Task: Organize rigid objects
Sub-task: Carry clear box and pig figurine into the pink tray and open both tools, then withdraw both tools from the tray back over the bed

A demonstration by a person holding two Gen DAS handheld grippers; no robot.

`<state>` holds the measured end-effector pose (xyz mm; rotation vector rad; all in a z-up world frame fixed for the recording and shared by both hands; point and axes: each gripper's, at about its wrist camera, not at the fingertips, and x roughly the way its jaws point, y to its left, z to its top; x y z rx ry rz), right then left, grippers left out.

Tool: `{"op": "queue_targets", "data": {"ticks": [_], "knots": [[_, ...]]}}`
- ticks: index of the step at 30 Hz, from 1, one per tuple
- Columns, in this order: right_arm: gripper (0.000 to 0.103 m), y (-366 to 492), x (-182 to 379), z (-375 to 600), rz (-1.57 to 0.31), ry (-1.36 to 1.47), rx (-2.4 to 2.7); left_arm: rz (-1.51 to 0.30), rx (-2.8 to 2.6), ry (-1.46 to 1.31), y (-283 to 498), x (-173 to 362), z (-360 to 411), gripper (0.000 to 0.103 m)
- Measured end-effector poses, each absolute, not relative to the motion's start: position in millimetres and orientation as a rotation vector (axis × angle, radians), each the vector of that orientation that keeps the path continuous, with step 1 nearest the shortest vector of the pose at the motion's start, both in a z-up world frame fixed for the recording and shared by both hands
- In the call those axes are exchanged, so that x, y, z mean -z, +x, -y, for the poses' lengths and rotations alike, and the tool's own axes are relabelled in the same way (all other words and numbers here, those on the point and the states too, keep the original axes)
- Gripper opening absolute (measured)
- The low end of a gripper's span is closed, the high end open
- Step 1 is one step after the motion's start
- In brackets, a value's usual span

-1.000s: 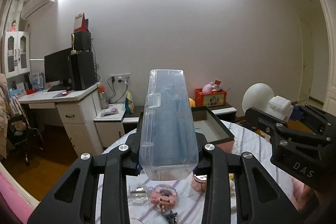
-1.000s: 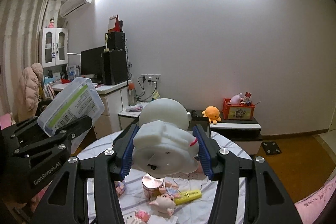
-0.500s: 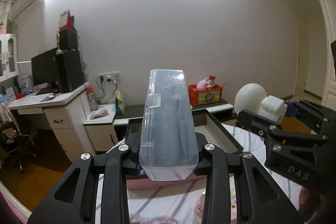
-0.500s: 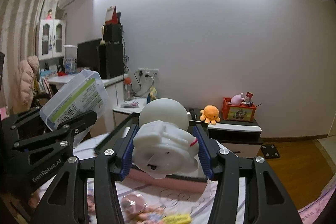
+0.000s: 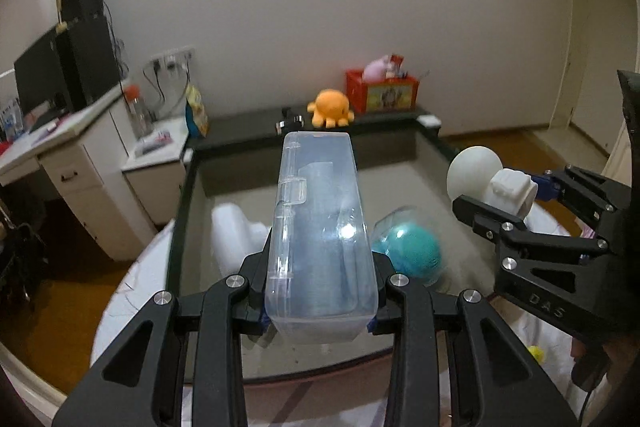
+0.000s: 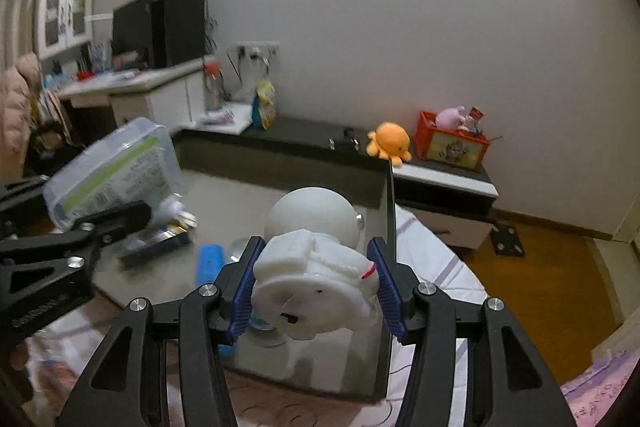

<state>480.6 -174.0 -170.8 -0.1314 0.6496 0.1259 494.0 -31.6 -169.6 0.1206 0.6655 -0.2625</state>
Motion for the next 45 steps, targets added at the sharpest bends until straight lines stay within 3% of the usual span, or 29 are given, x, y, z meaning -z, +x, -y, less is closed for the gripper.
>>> {"op": "queue_targets", "data": {"ticks": [10,11,12,14,17,25,28,36,45], "knots": [[0.054,490.5,190.2,179.9,-0.7,-0.13,-0.106,-0.734,0.255,0.115,507.8,186.6,28.0,0.034],[0.056,489.1,189.1,180.9,-0.698,-0.123,-0.104,-0.733,0.254,0.105,508.5,185.5,28.9,0.037],[0.059,486.7,186.9,182.3,-0.69,-0.117,-0.1,-0.725,0.251,0.097,506.1,183.0,27.3,0.049],[0.082,483.4,181.0,182.6,-0.677,-0.107,-0.103,-0.71,0.244,0.087,498.4,177.4,25.4,0.068],[0.083,464.9,162.3,179.0,-0.629,-0.105,-0.104,-0.663,0.247,0.074,477.2,158.4,20.1,0.072],[0.087,366.3,99.0,170.5,-0.439,-0.05,-0.164,-0.422,0.148,0.057,375.6,99.9,-3.7,0.103],[0.103,323.2,83.3,165.0,-0.371,-0.041,-0.175,-0.328,0.135,0.012,328.7,82.0,-15.3,0.103],[0.103,225.3,61.2,148.7,-0.232,-0.048,-0.181,-0.195,0.07,-0.007,224.8,68.2,-23.8,0.103],[0.103,166.9,79.6,152.4,-0.187,-0.029,-0.134,-0.161,0.024,0.068,169.1,81.6,-15.9,0.103]]}}
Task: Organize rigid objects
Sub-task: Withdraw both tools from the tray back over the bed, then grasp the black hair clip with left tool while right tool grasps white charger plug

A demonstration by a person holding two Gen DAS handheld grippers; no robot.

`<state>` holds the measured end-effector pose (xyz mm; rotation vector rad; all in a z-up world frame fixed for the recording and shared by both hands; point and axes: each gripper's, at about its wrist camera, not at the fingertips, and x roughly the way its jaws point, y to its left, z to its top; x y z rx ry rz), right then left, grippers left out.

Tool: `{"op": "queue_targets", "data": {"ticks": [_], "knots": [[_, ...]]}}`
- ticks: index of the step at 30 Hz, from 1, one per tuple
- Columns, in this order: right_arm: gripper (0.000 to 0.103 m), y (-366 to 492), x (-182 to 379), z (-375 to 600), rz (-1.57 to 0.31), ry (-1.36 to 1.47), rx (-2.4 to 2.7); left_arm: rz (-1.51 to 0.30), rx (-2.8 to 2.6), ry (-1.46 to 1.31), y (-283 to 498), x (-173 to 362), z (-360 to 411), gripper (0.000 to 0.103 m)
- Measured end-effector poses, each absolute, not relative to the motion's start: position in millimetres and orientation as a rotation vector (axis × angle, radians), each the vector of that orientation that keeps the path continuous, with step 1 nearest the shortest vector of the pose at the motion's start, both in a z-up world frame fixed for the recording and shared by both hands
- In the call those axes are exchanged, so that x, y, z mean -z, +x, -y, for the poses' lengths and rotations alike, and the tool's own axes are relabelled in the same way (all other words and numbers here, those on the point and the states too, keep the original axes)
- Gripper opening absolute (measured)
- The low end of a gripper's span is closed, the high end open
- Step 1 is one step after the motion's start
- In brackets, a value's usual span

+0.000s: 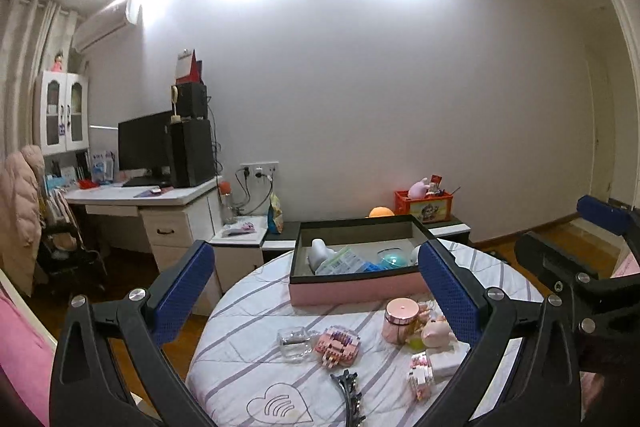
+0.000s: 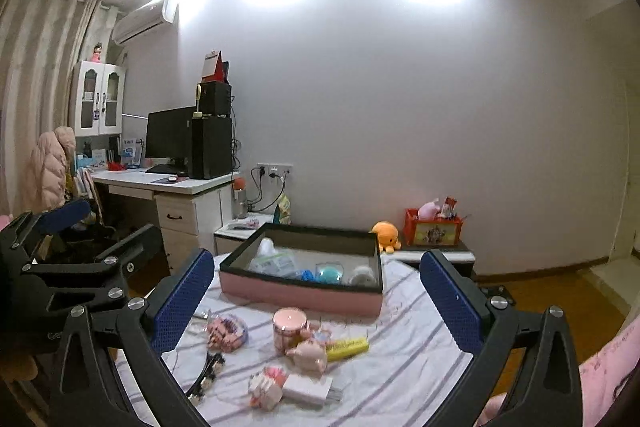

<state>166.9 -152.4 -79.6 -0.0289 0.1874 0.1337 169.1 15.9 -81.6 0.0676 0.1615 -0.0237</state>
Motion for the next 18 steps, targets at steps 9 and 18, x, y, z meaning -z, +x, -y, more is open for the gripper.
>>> {"op": "queue_targets", "data": {"ticks": [9,18], "knots": [[0.103,154.2,91.2,156.1,-0.207,-0.029,-0.102,-0.193,0.036,0.078,164.5,93.2,-13.0,0.103],[0.103,168.5,120.2,162.5,-0.3,-0.031,-0.094,-0.325,0.051,0.072,178.4,140.0,-24.5,0.103]]}}
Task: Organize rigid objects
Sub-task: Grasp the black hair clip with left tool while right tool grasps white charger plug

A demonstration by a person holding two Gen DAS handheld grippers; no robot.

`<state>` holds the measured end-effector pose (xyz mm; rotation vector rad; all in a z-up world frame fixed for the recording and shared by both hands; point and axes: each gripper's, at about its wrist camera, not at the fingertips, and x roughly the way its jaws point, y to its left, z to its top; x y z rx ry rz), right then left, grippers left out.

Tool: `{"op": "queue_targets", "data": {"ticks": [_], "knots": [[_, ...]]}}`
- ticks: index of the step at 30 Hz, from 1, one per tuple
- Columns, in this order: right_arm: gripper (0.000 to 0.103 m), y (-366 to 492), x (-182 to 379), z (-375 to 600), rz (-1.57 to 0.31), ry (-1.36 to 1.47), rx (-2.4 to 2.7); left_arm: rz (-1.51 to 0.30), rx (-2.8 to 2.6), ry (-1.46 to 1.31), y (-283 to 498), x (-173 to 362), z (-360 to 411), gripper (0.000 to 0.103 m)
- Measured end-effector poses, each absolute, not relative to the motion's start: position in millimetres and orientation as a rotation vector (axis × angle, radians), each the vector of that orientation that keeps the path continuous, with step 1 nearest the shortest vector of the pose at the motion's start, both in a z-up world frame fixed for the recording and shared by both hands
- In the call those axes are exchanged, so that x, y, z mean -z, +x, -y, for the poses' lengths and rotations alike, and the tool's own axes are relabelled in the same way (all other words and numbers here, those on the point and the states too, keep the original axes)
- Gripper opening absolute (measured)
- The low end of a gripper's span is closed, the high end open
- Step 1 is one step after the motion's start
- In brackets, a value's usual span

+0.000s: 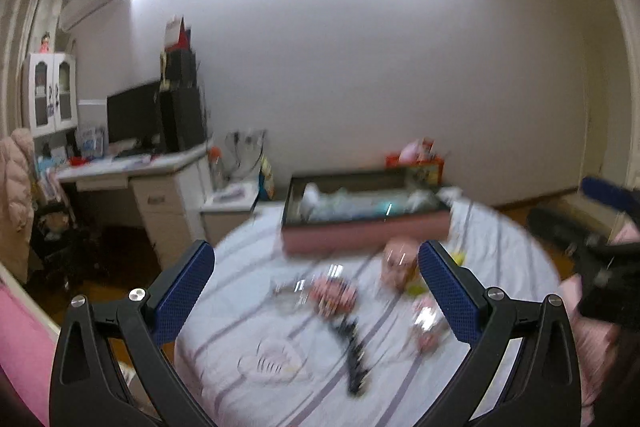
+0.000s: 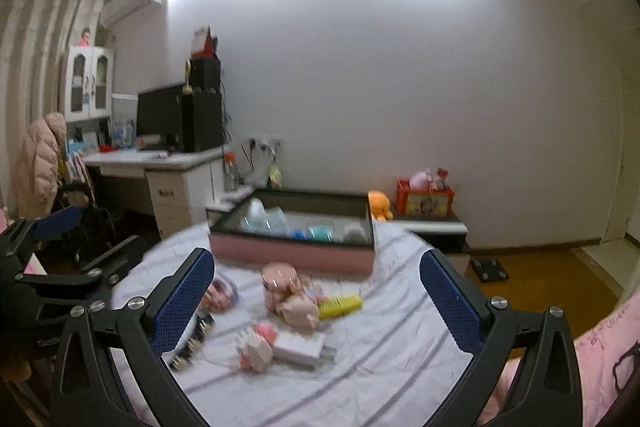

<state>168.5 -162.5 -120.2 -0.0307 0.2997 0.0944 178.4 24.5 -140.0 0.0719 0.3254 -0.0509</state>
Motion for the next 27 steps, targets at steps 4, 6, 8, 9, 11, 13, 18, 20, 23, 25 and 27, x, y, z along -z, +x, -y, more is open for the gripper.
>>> {"op": "queue_targets", "data": {"ticks": [4,6,8,9,11,13,18,20,23,25,27], "knots": [[0.103,181.5,145.4,169.1,-0.379,-0.007,-0.089,-0.431,0.073,0.029,190.3,169.5,-32.0,0.103],[0.103,188.2,158.0,169.5,-0.416,0.0,-0.092,-0.48,0.083,0.015,196.4,182.0,-32.6,0.103],[0.103,194.5,168.3,170.0,-0.452,0.001,-0.096,-0.516,0.086,0.015,201.3,192.3,-31.9,0.103],[0.103,197.5,173.5,170.4,-0.47,0.0,-0.098,-0.536,0.081,0.026,205.1,197.7,-29.6,0.103],[0.103,202.3,181.8,170.9,-0.497,-0.002,-0.092,-0.575,0.06,0.048,211.6,207.7,-25.3,0.103],[0.103,206.1,187.0,172.6,-0.515,0.002,-0.094,-0.613,0.074,0.052,218.8,215.9,-21.6,0.103],[0.103,214.2,198.0,177.3,-0.562,0.011,-0.089,-0.712,0.036,0.107,241.0,236.6,-10.2,0.103],[0.103,216.8,201.1,179.7,-0.57,0.014,-0.087,-0.732,0.017,0.138,246.7,243.4,-5.1,0.092],[0.103,223.7,207.7,182.4,-0.597,0.01,-0.079,-0.756,0.057,0.101,251.2,247.6,-6.6,0.068],[0.103,229.0,212.6,183.4,-0.615,0.012,-0.075,-0.749,0.078,0.113,250.8,245.4,-5.6,0.054],[0.103,234.7,217.4,182.9,-0.64,0.012,-0.078,-0.745,0.109,0.117,250.5,243.7,-4.9,0.024]]}}
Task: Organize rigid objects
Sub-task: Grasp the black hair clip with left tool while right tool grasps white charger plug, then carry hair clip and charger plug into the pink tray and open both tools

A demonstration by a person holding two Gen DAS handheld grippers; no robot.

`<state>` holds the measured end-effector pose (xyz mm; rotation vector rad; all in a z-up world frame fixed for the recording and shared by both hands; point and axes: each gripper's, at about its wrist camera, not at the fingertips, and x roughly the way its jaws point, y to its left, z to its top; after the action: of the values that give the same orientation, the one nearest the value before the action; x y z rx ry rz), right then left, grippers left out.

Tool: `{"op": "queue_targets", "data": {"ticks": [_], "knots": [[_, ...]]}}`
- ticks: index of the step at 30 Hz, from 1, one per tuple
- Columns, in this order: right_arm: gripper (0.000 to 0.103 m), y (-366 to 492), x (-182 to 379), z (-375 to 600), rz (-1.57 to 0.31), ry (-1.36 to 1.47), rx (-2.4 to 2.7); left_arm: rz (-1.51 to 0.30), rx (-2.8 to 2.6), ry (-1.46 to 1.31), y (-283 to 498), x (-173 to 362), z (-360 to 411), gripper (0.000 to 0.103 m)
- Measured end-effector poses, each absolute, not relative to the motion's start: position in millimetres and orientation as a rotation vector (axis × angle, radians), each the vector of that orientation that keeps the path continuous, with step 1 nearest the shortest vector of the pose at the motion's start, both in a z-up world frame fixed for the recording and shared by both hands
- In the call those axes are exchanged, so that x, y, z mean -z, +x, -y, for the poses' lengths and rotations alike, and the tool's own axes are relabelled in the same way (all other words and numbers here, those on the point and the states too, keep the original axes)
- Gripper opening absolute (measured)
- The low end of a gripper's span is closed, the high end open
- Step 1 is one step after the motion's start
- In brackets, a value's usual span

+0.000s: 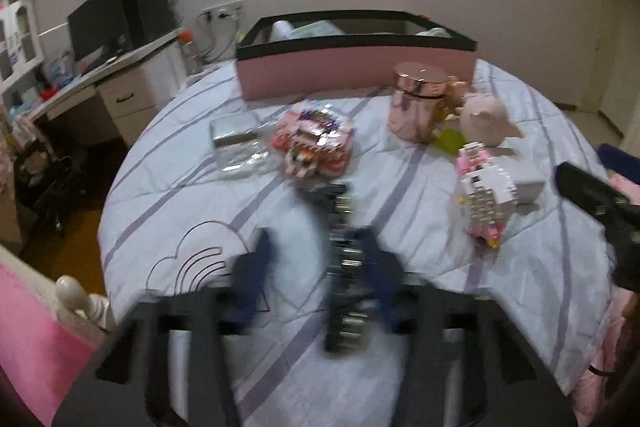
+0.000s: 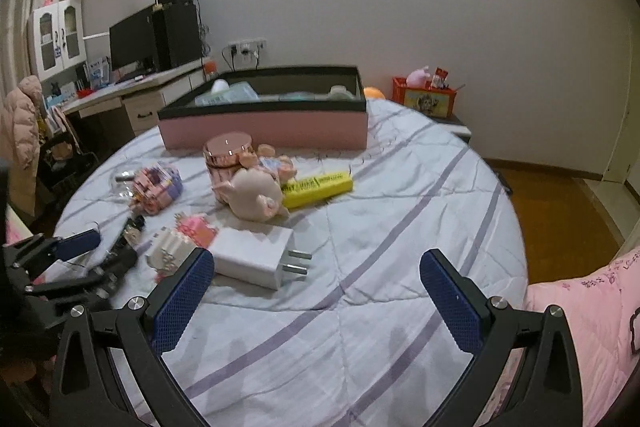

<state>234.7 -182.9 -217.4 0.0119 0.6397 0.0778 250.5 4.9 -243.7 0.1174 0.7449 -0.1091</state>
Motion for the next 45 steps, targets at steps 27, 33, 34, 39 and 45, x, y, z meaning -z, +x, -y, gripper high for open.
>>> {"op": "queue_targets", "data": {"ticks": [27,33,34,39,45], "knots": [[0.071,281.0,239.7,156.9,-0.833,-0.035,-0.194,-0.73,0.157,0.064,249.5,228.1,-25.8,0.02],[0.071,267.4,228.9,164.0,-0.801,0.005,-0.211,-0.695,0.17,0.059,244.2,214.3,-23.0,0.02],[0.071,265.1,226.5,165.3,-0.792,0.009,-0.211,-0.692,0.173,0.06,243.7,212.7,-22.2,0.02],[0.071,253.8,210.7,173.0,-0.744,0.031,-0.208,-0.661,0.191,0.071,239.4,200.2,-14.2,0.02],[0.071,240.8,180.1,173.0,-0.627,0.049,-0.207,-0.601,0.199,0.083,233.1,177.4,-2.9,0.02]]}}
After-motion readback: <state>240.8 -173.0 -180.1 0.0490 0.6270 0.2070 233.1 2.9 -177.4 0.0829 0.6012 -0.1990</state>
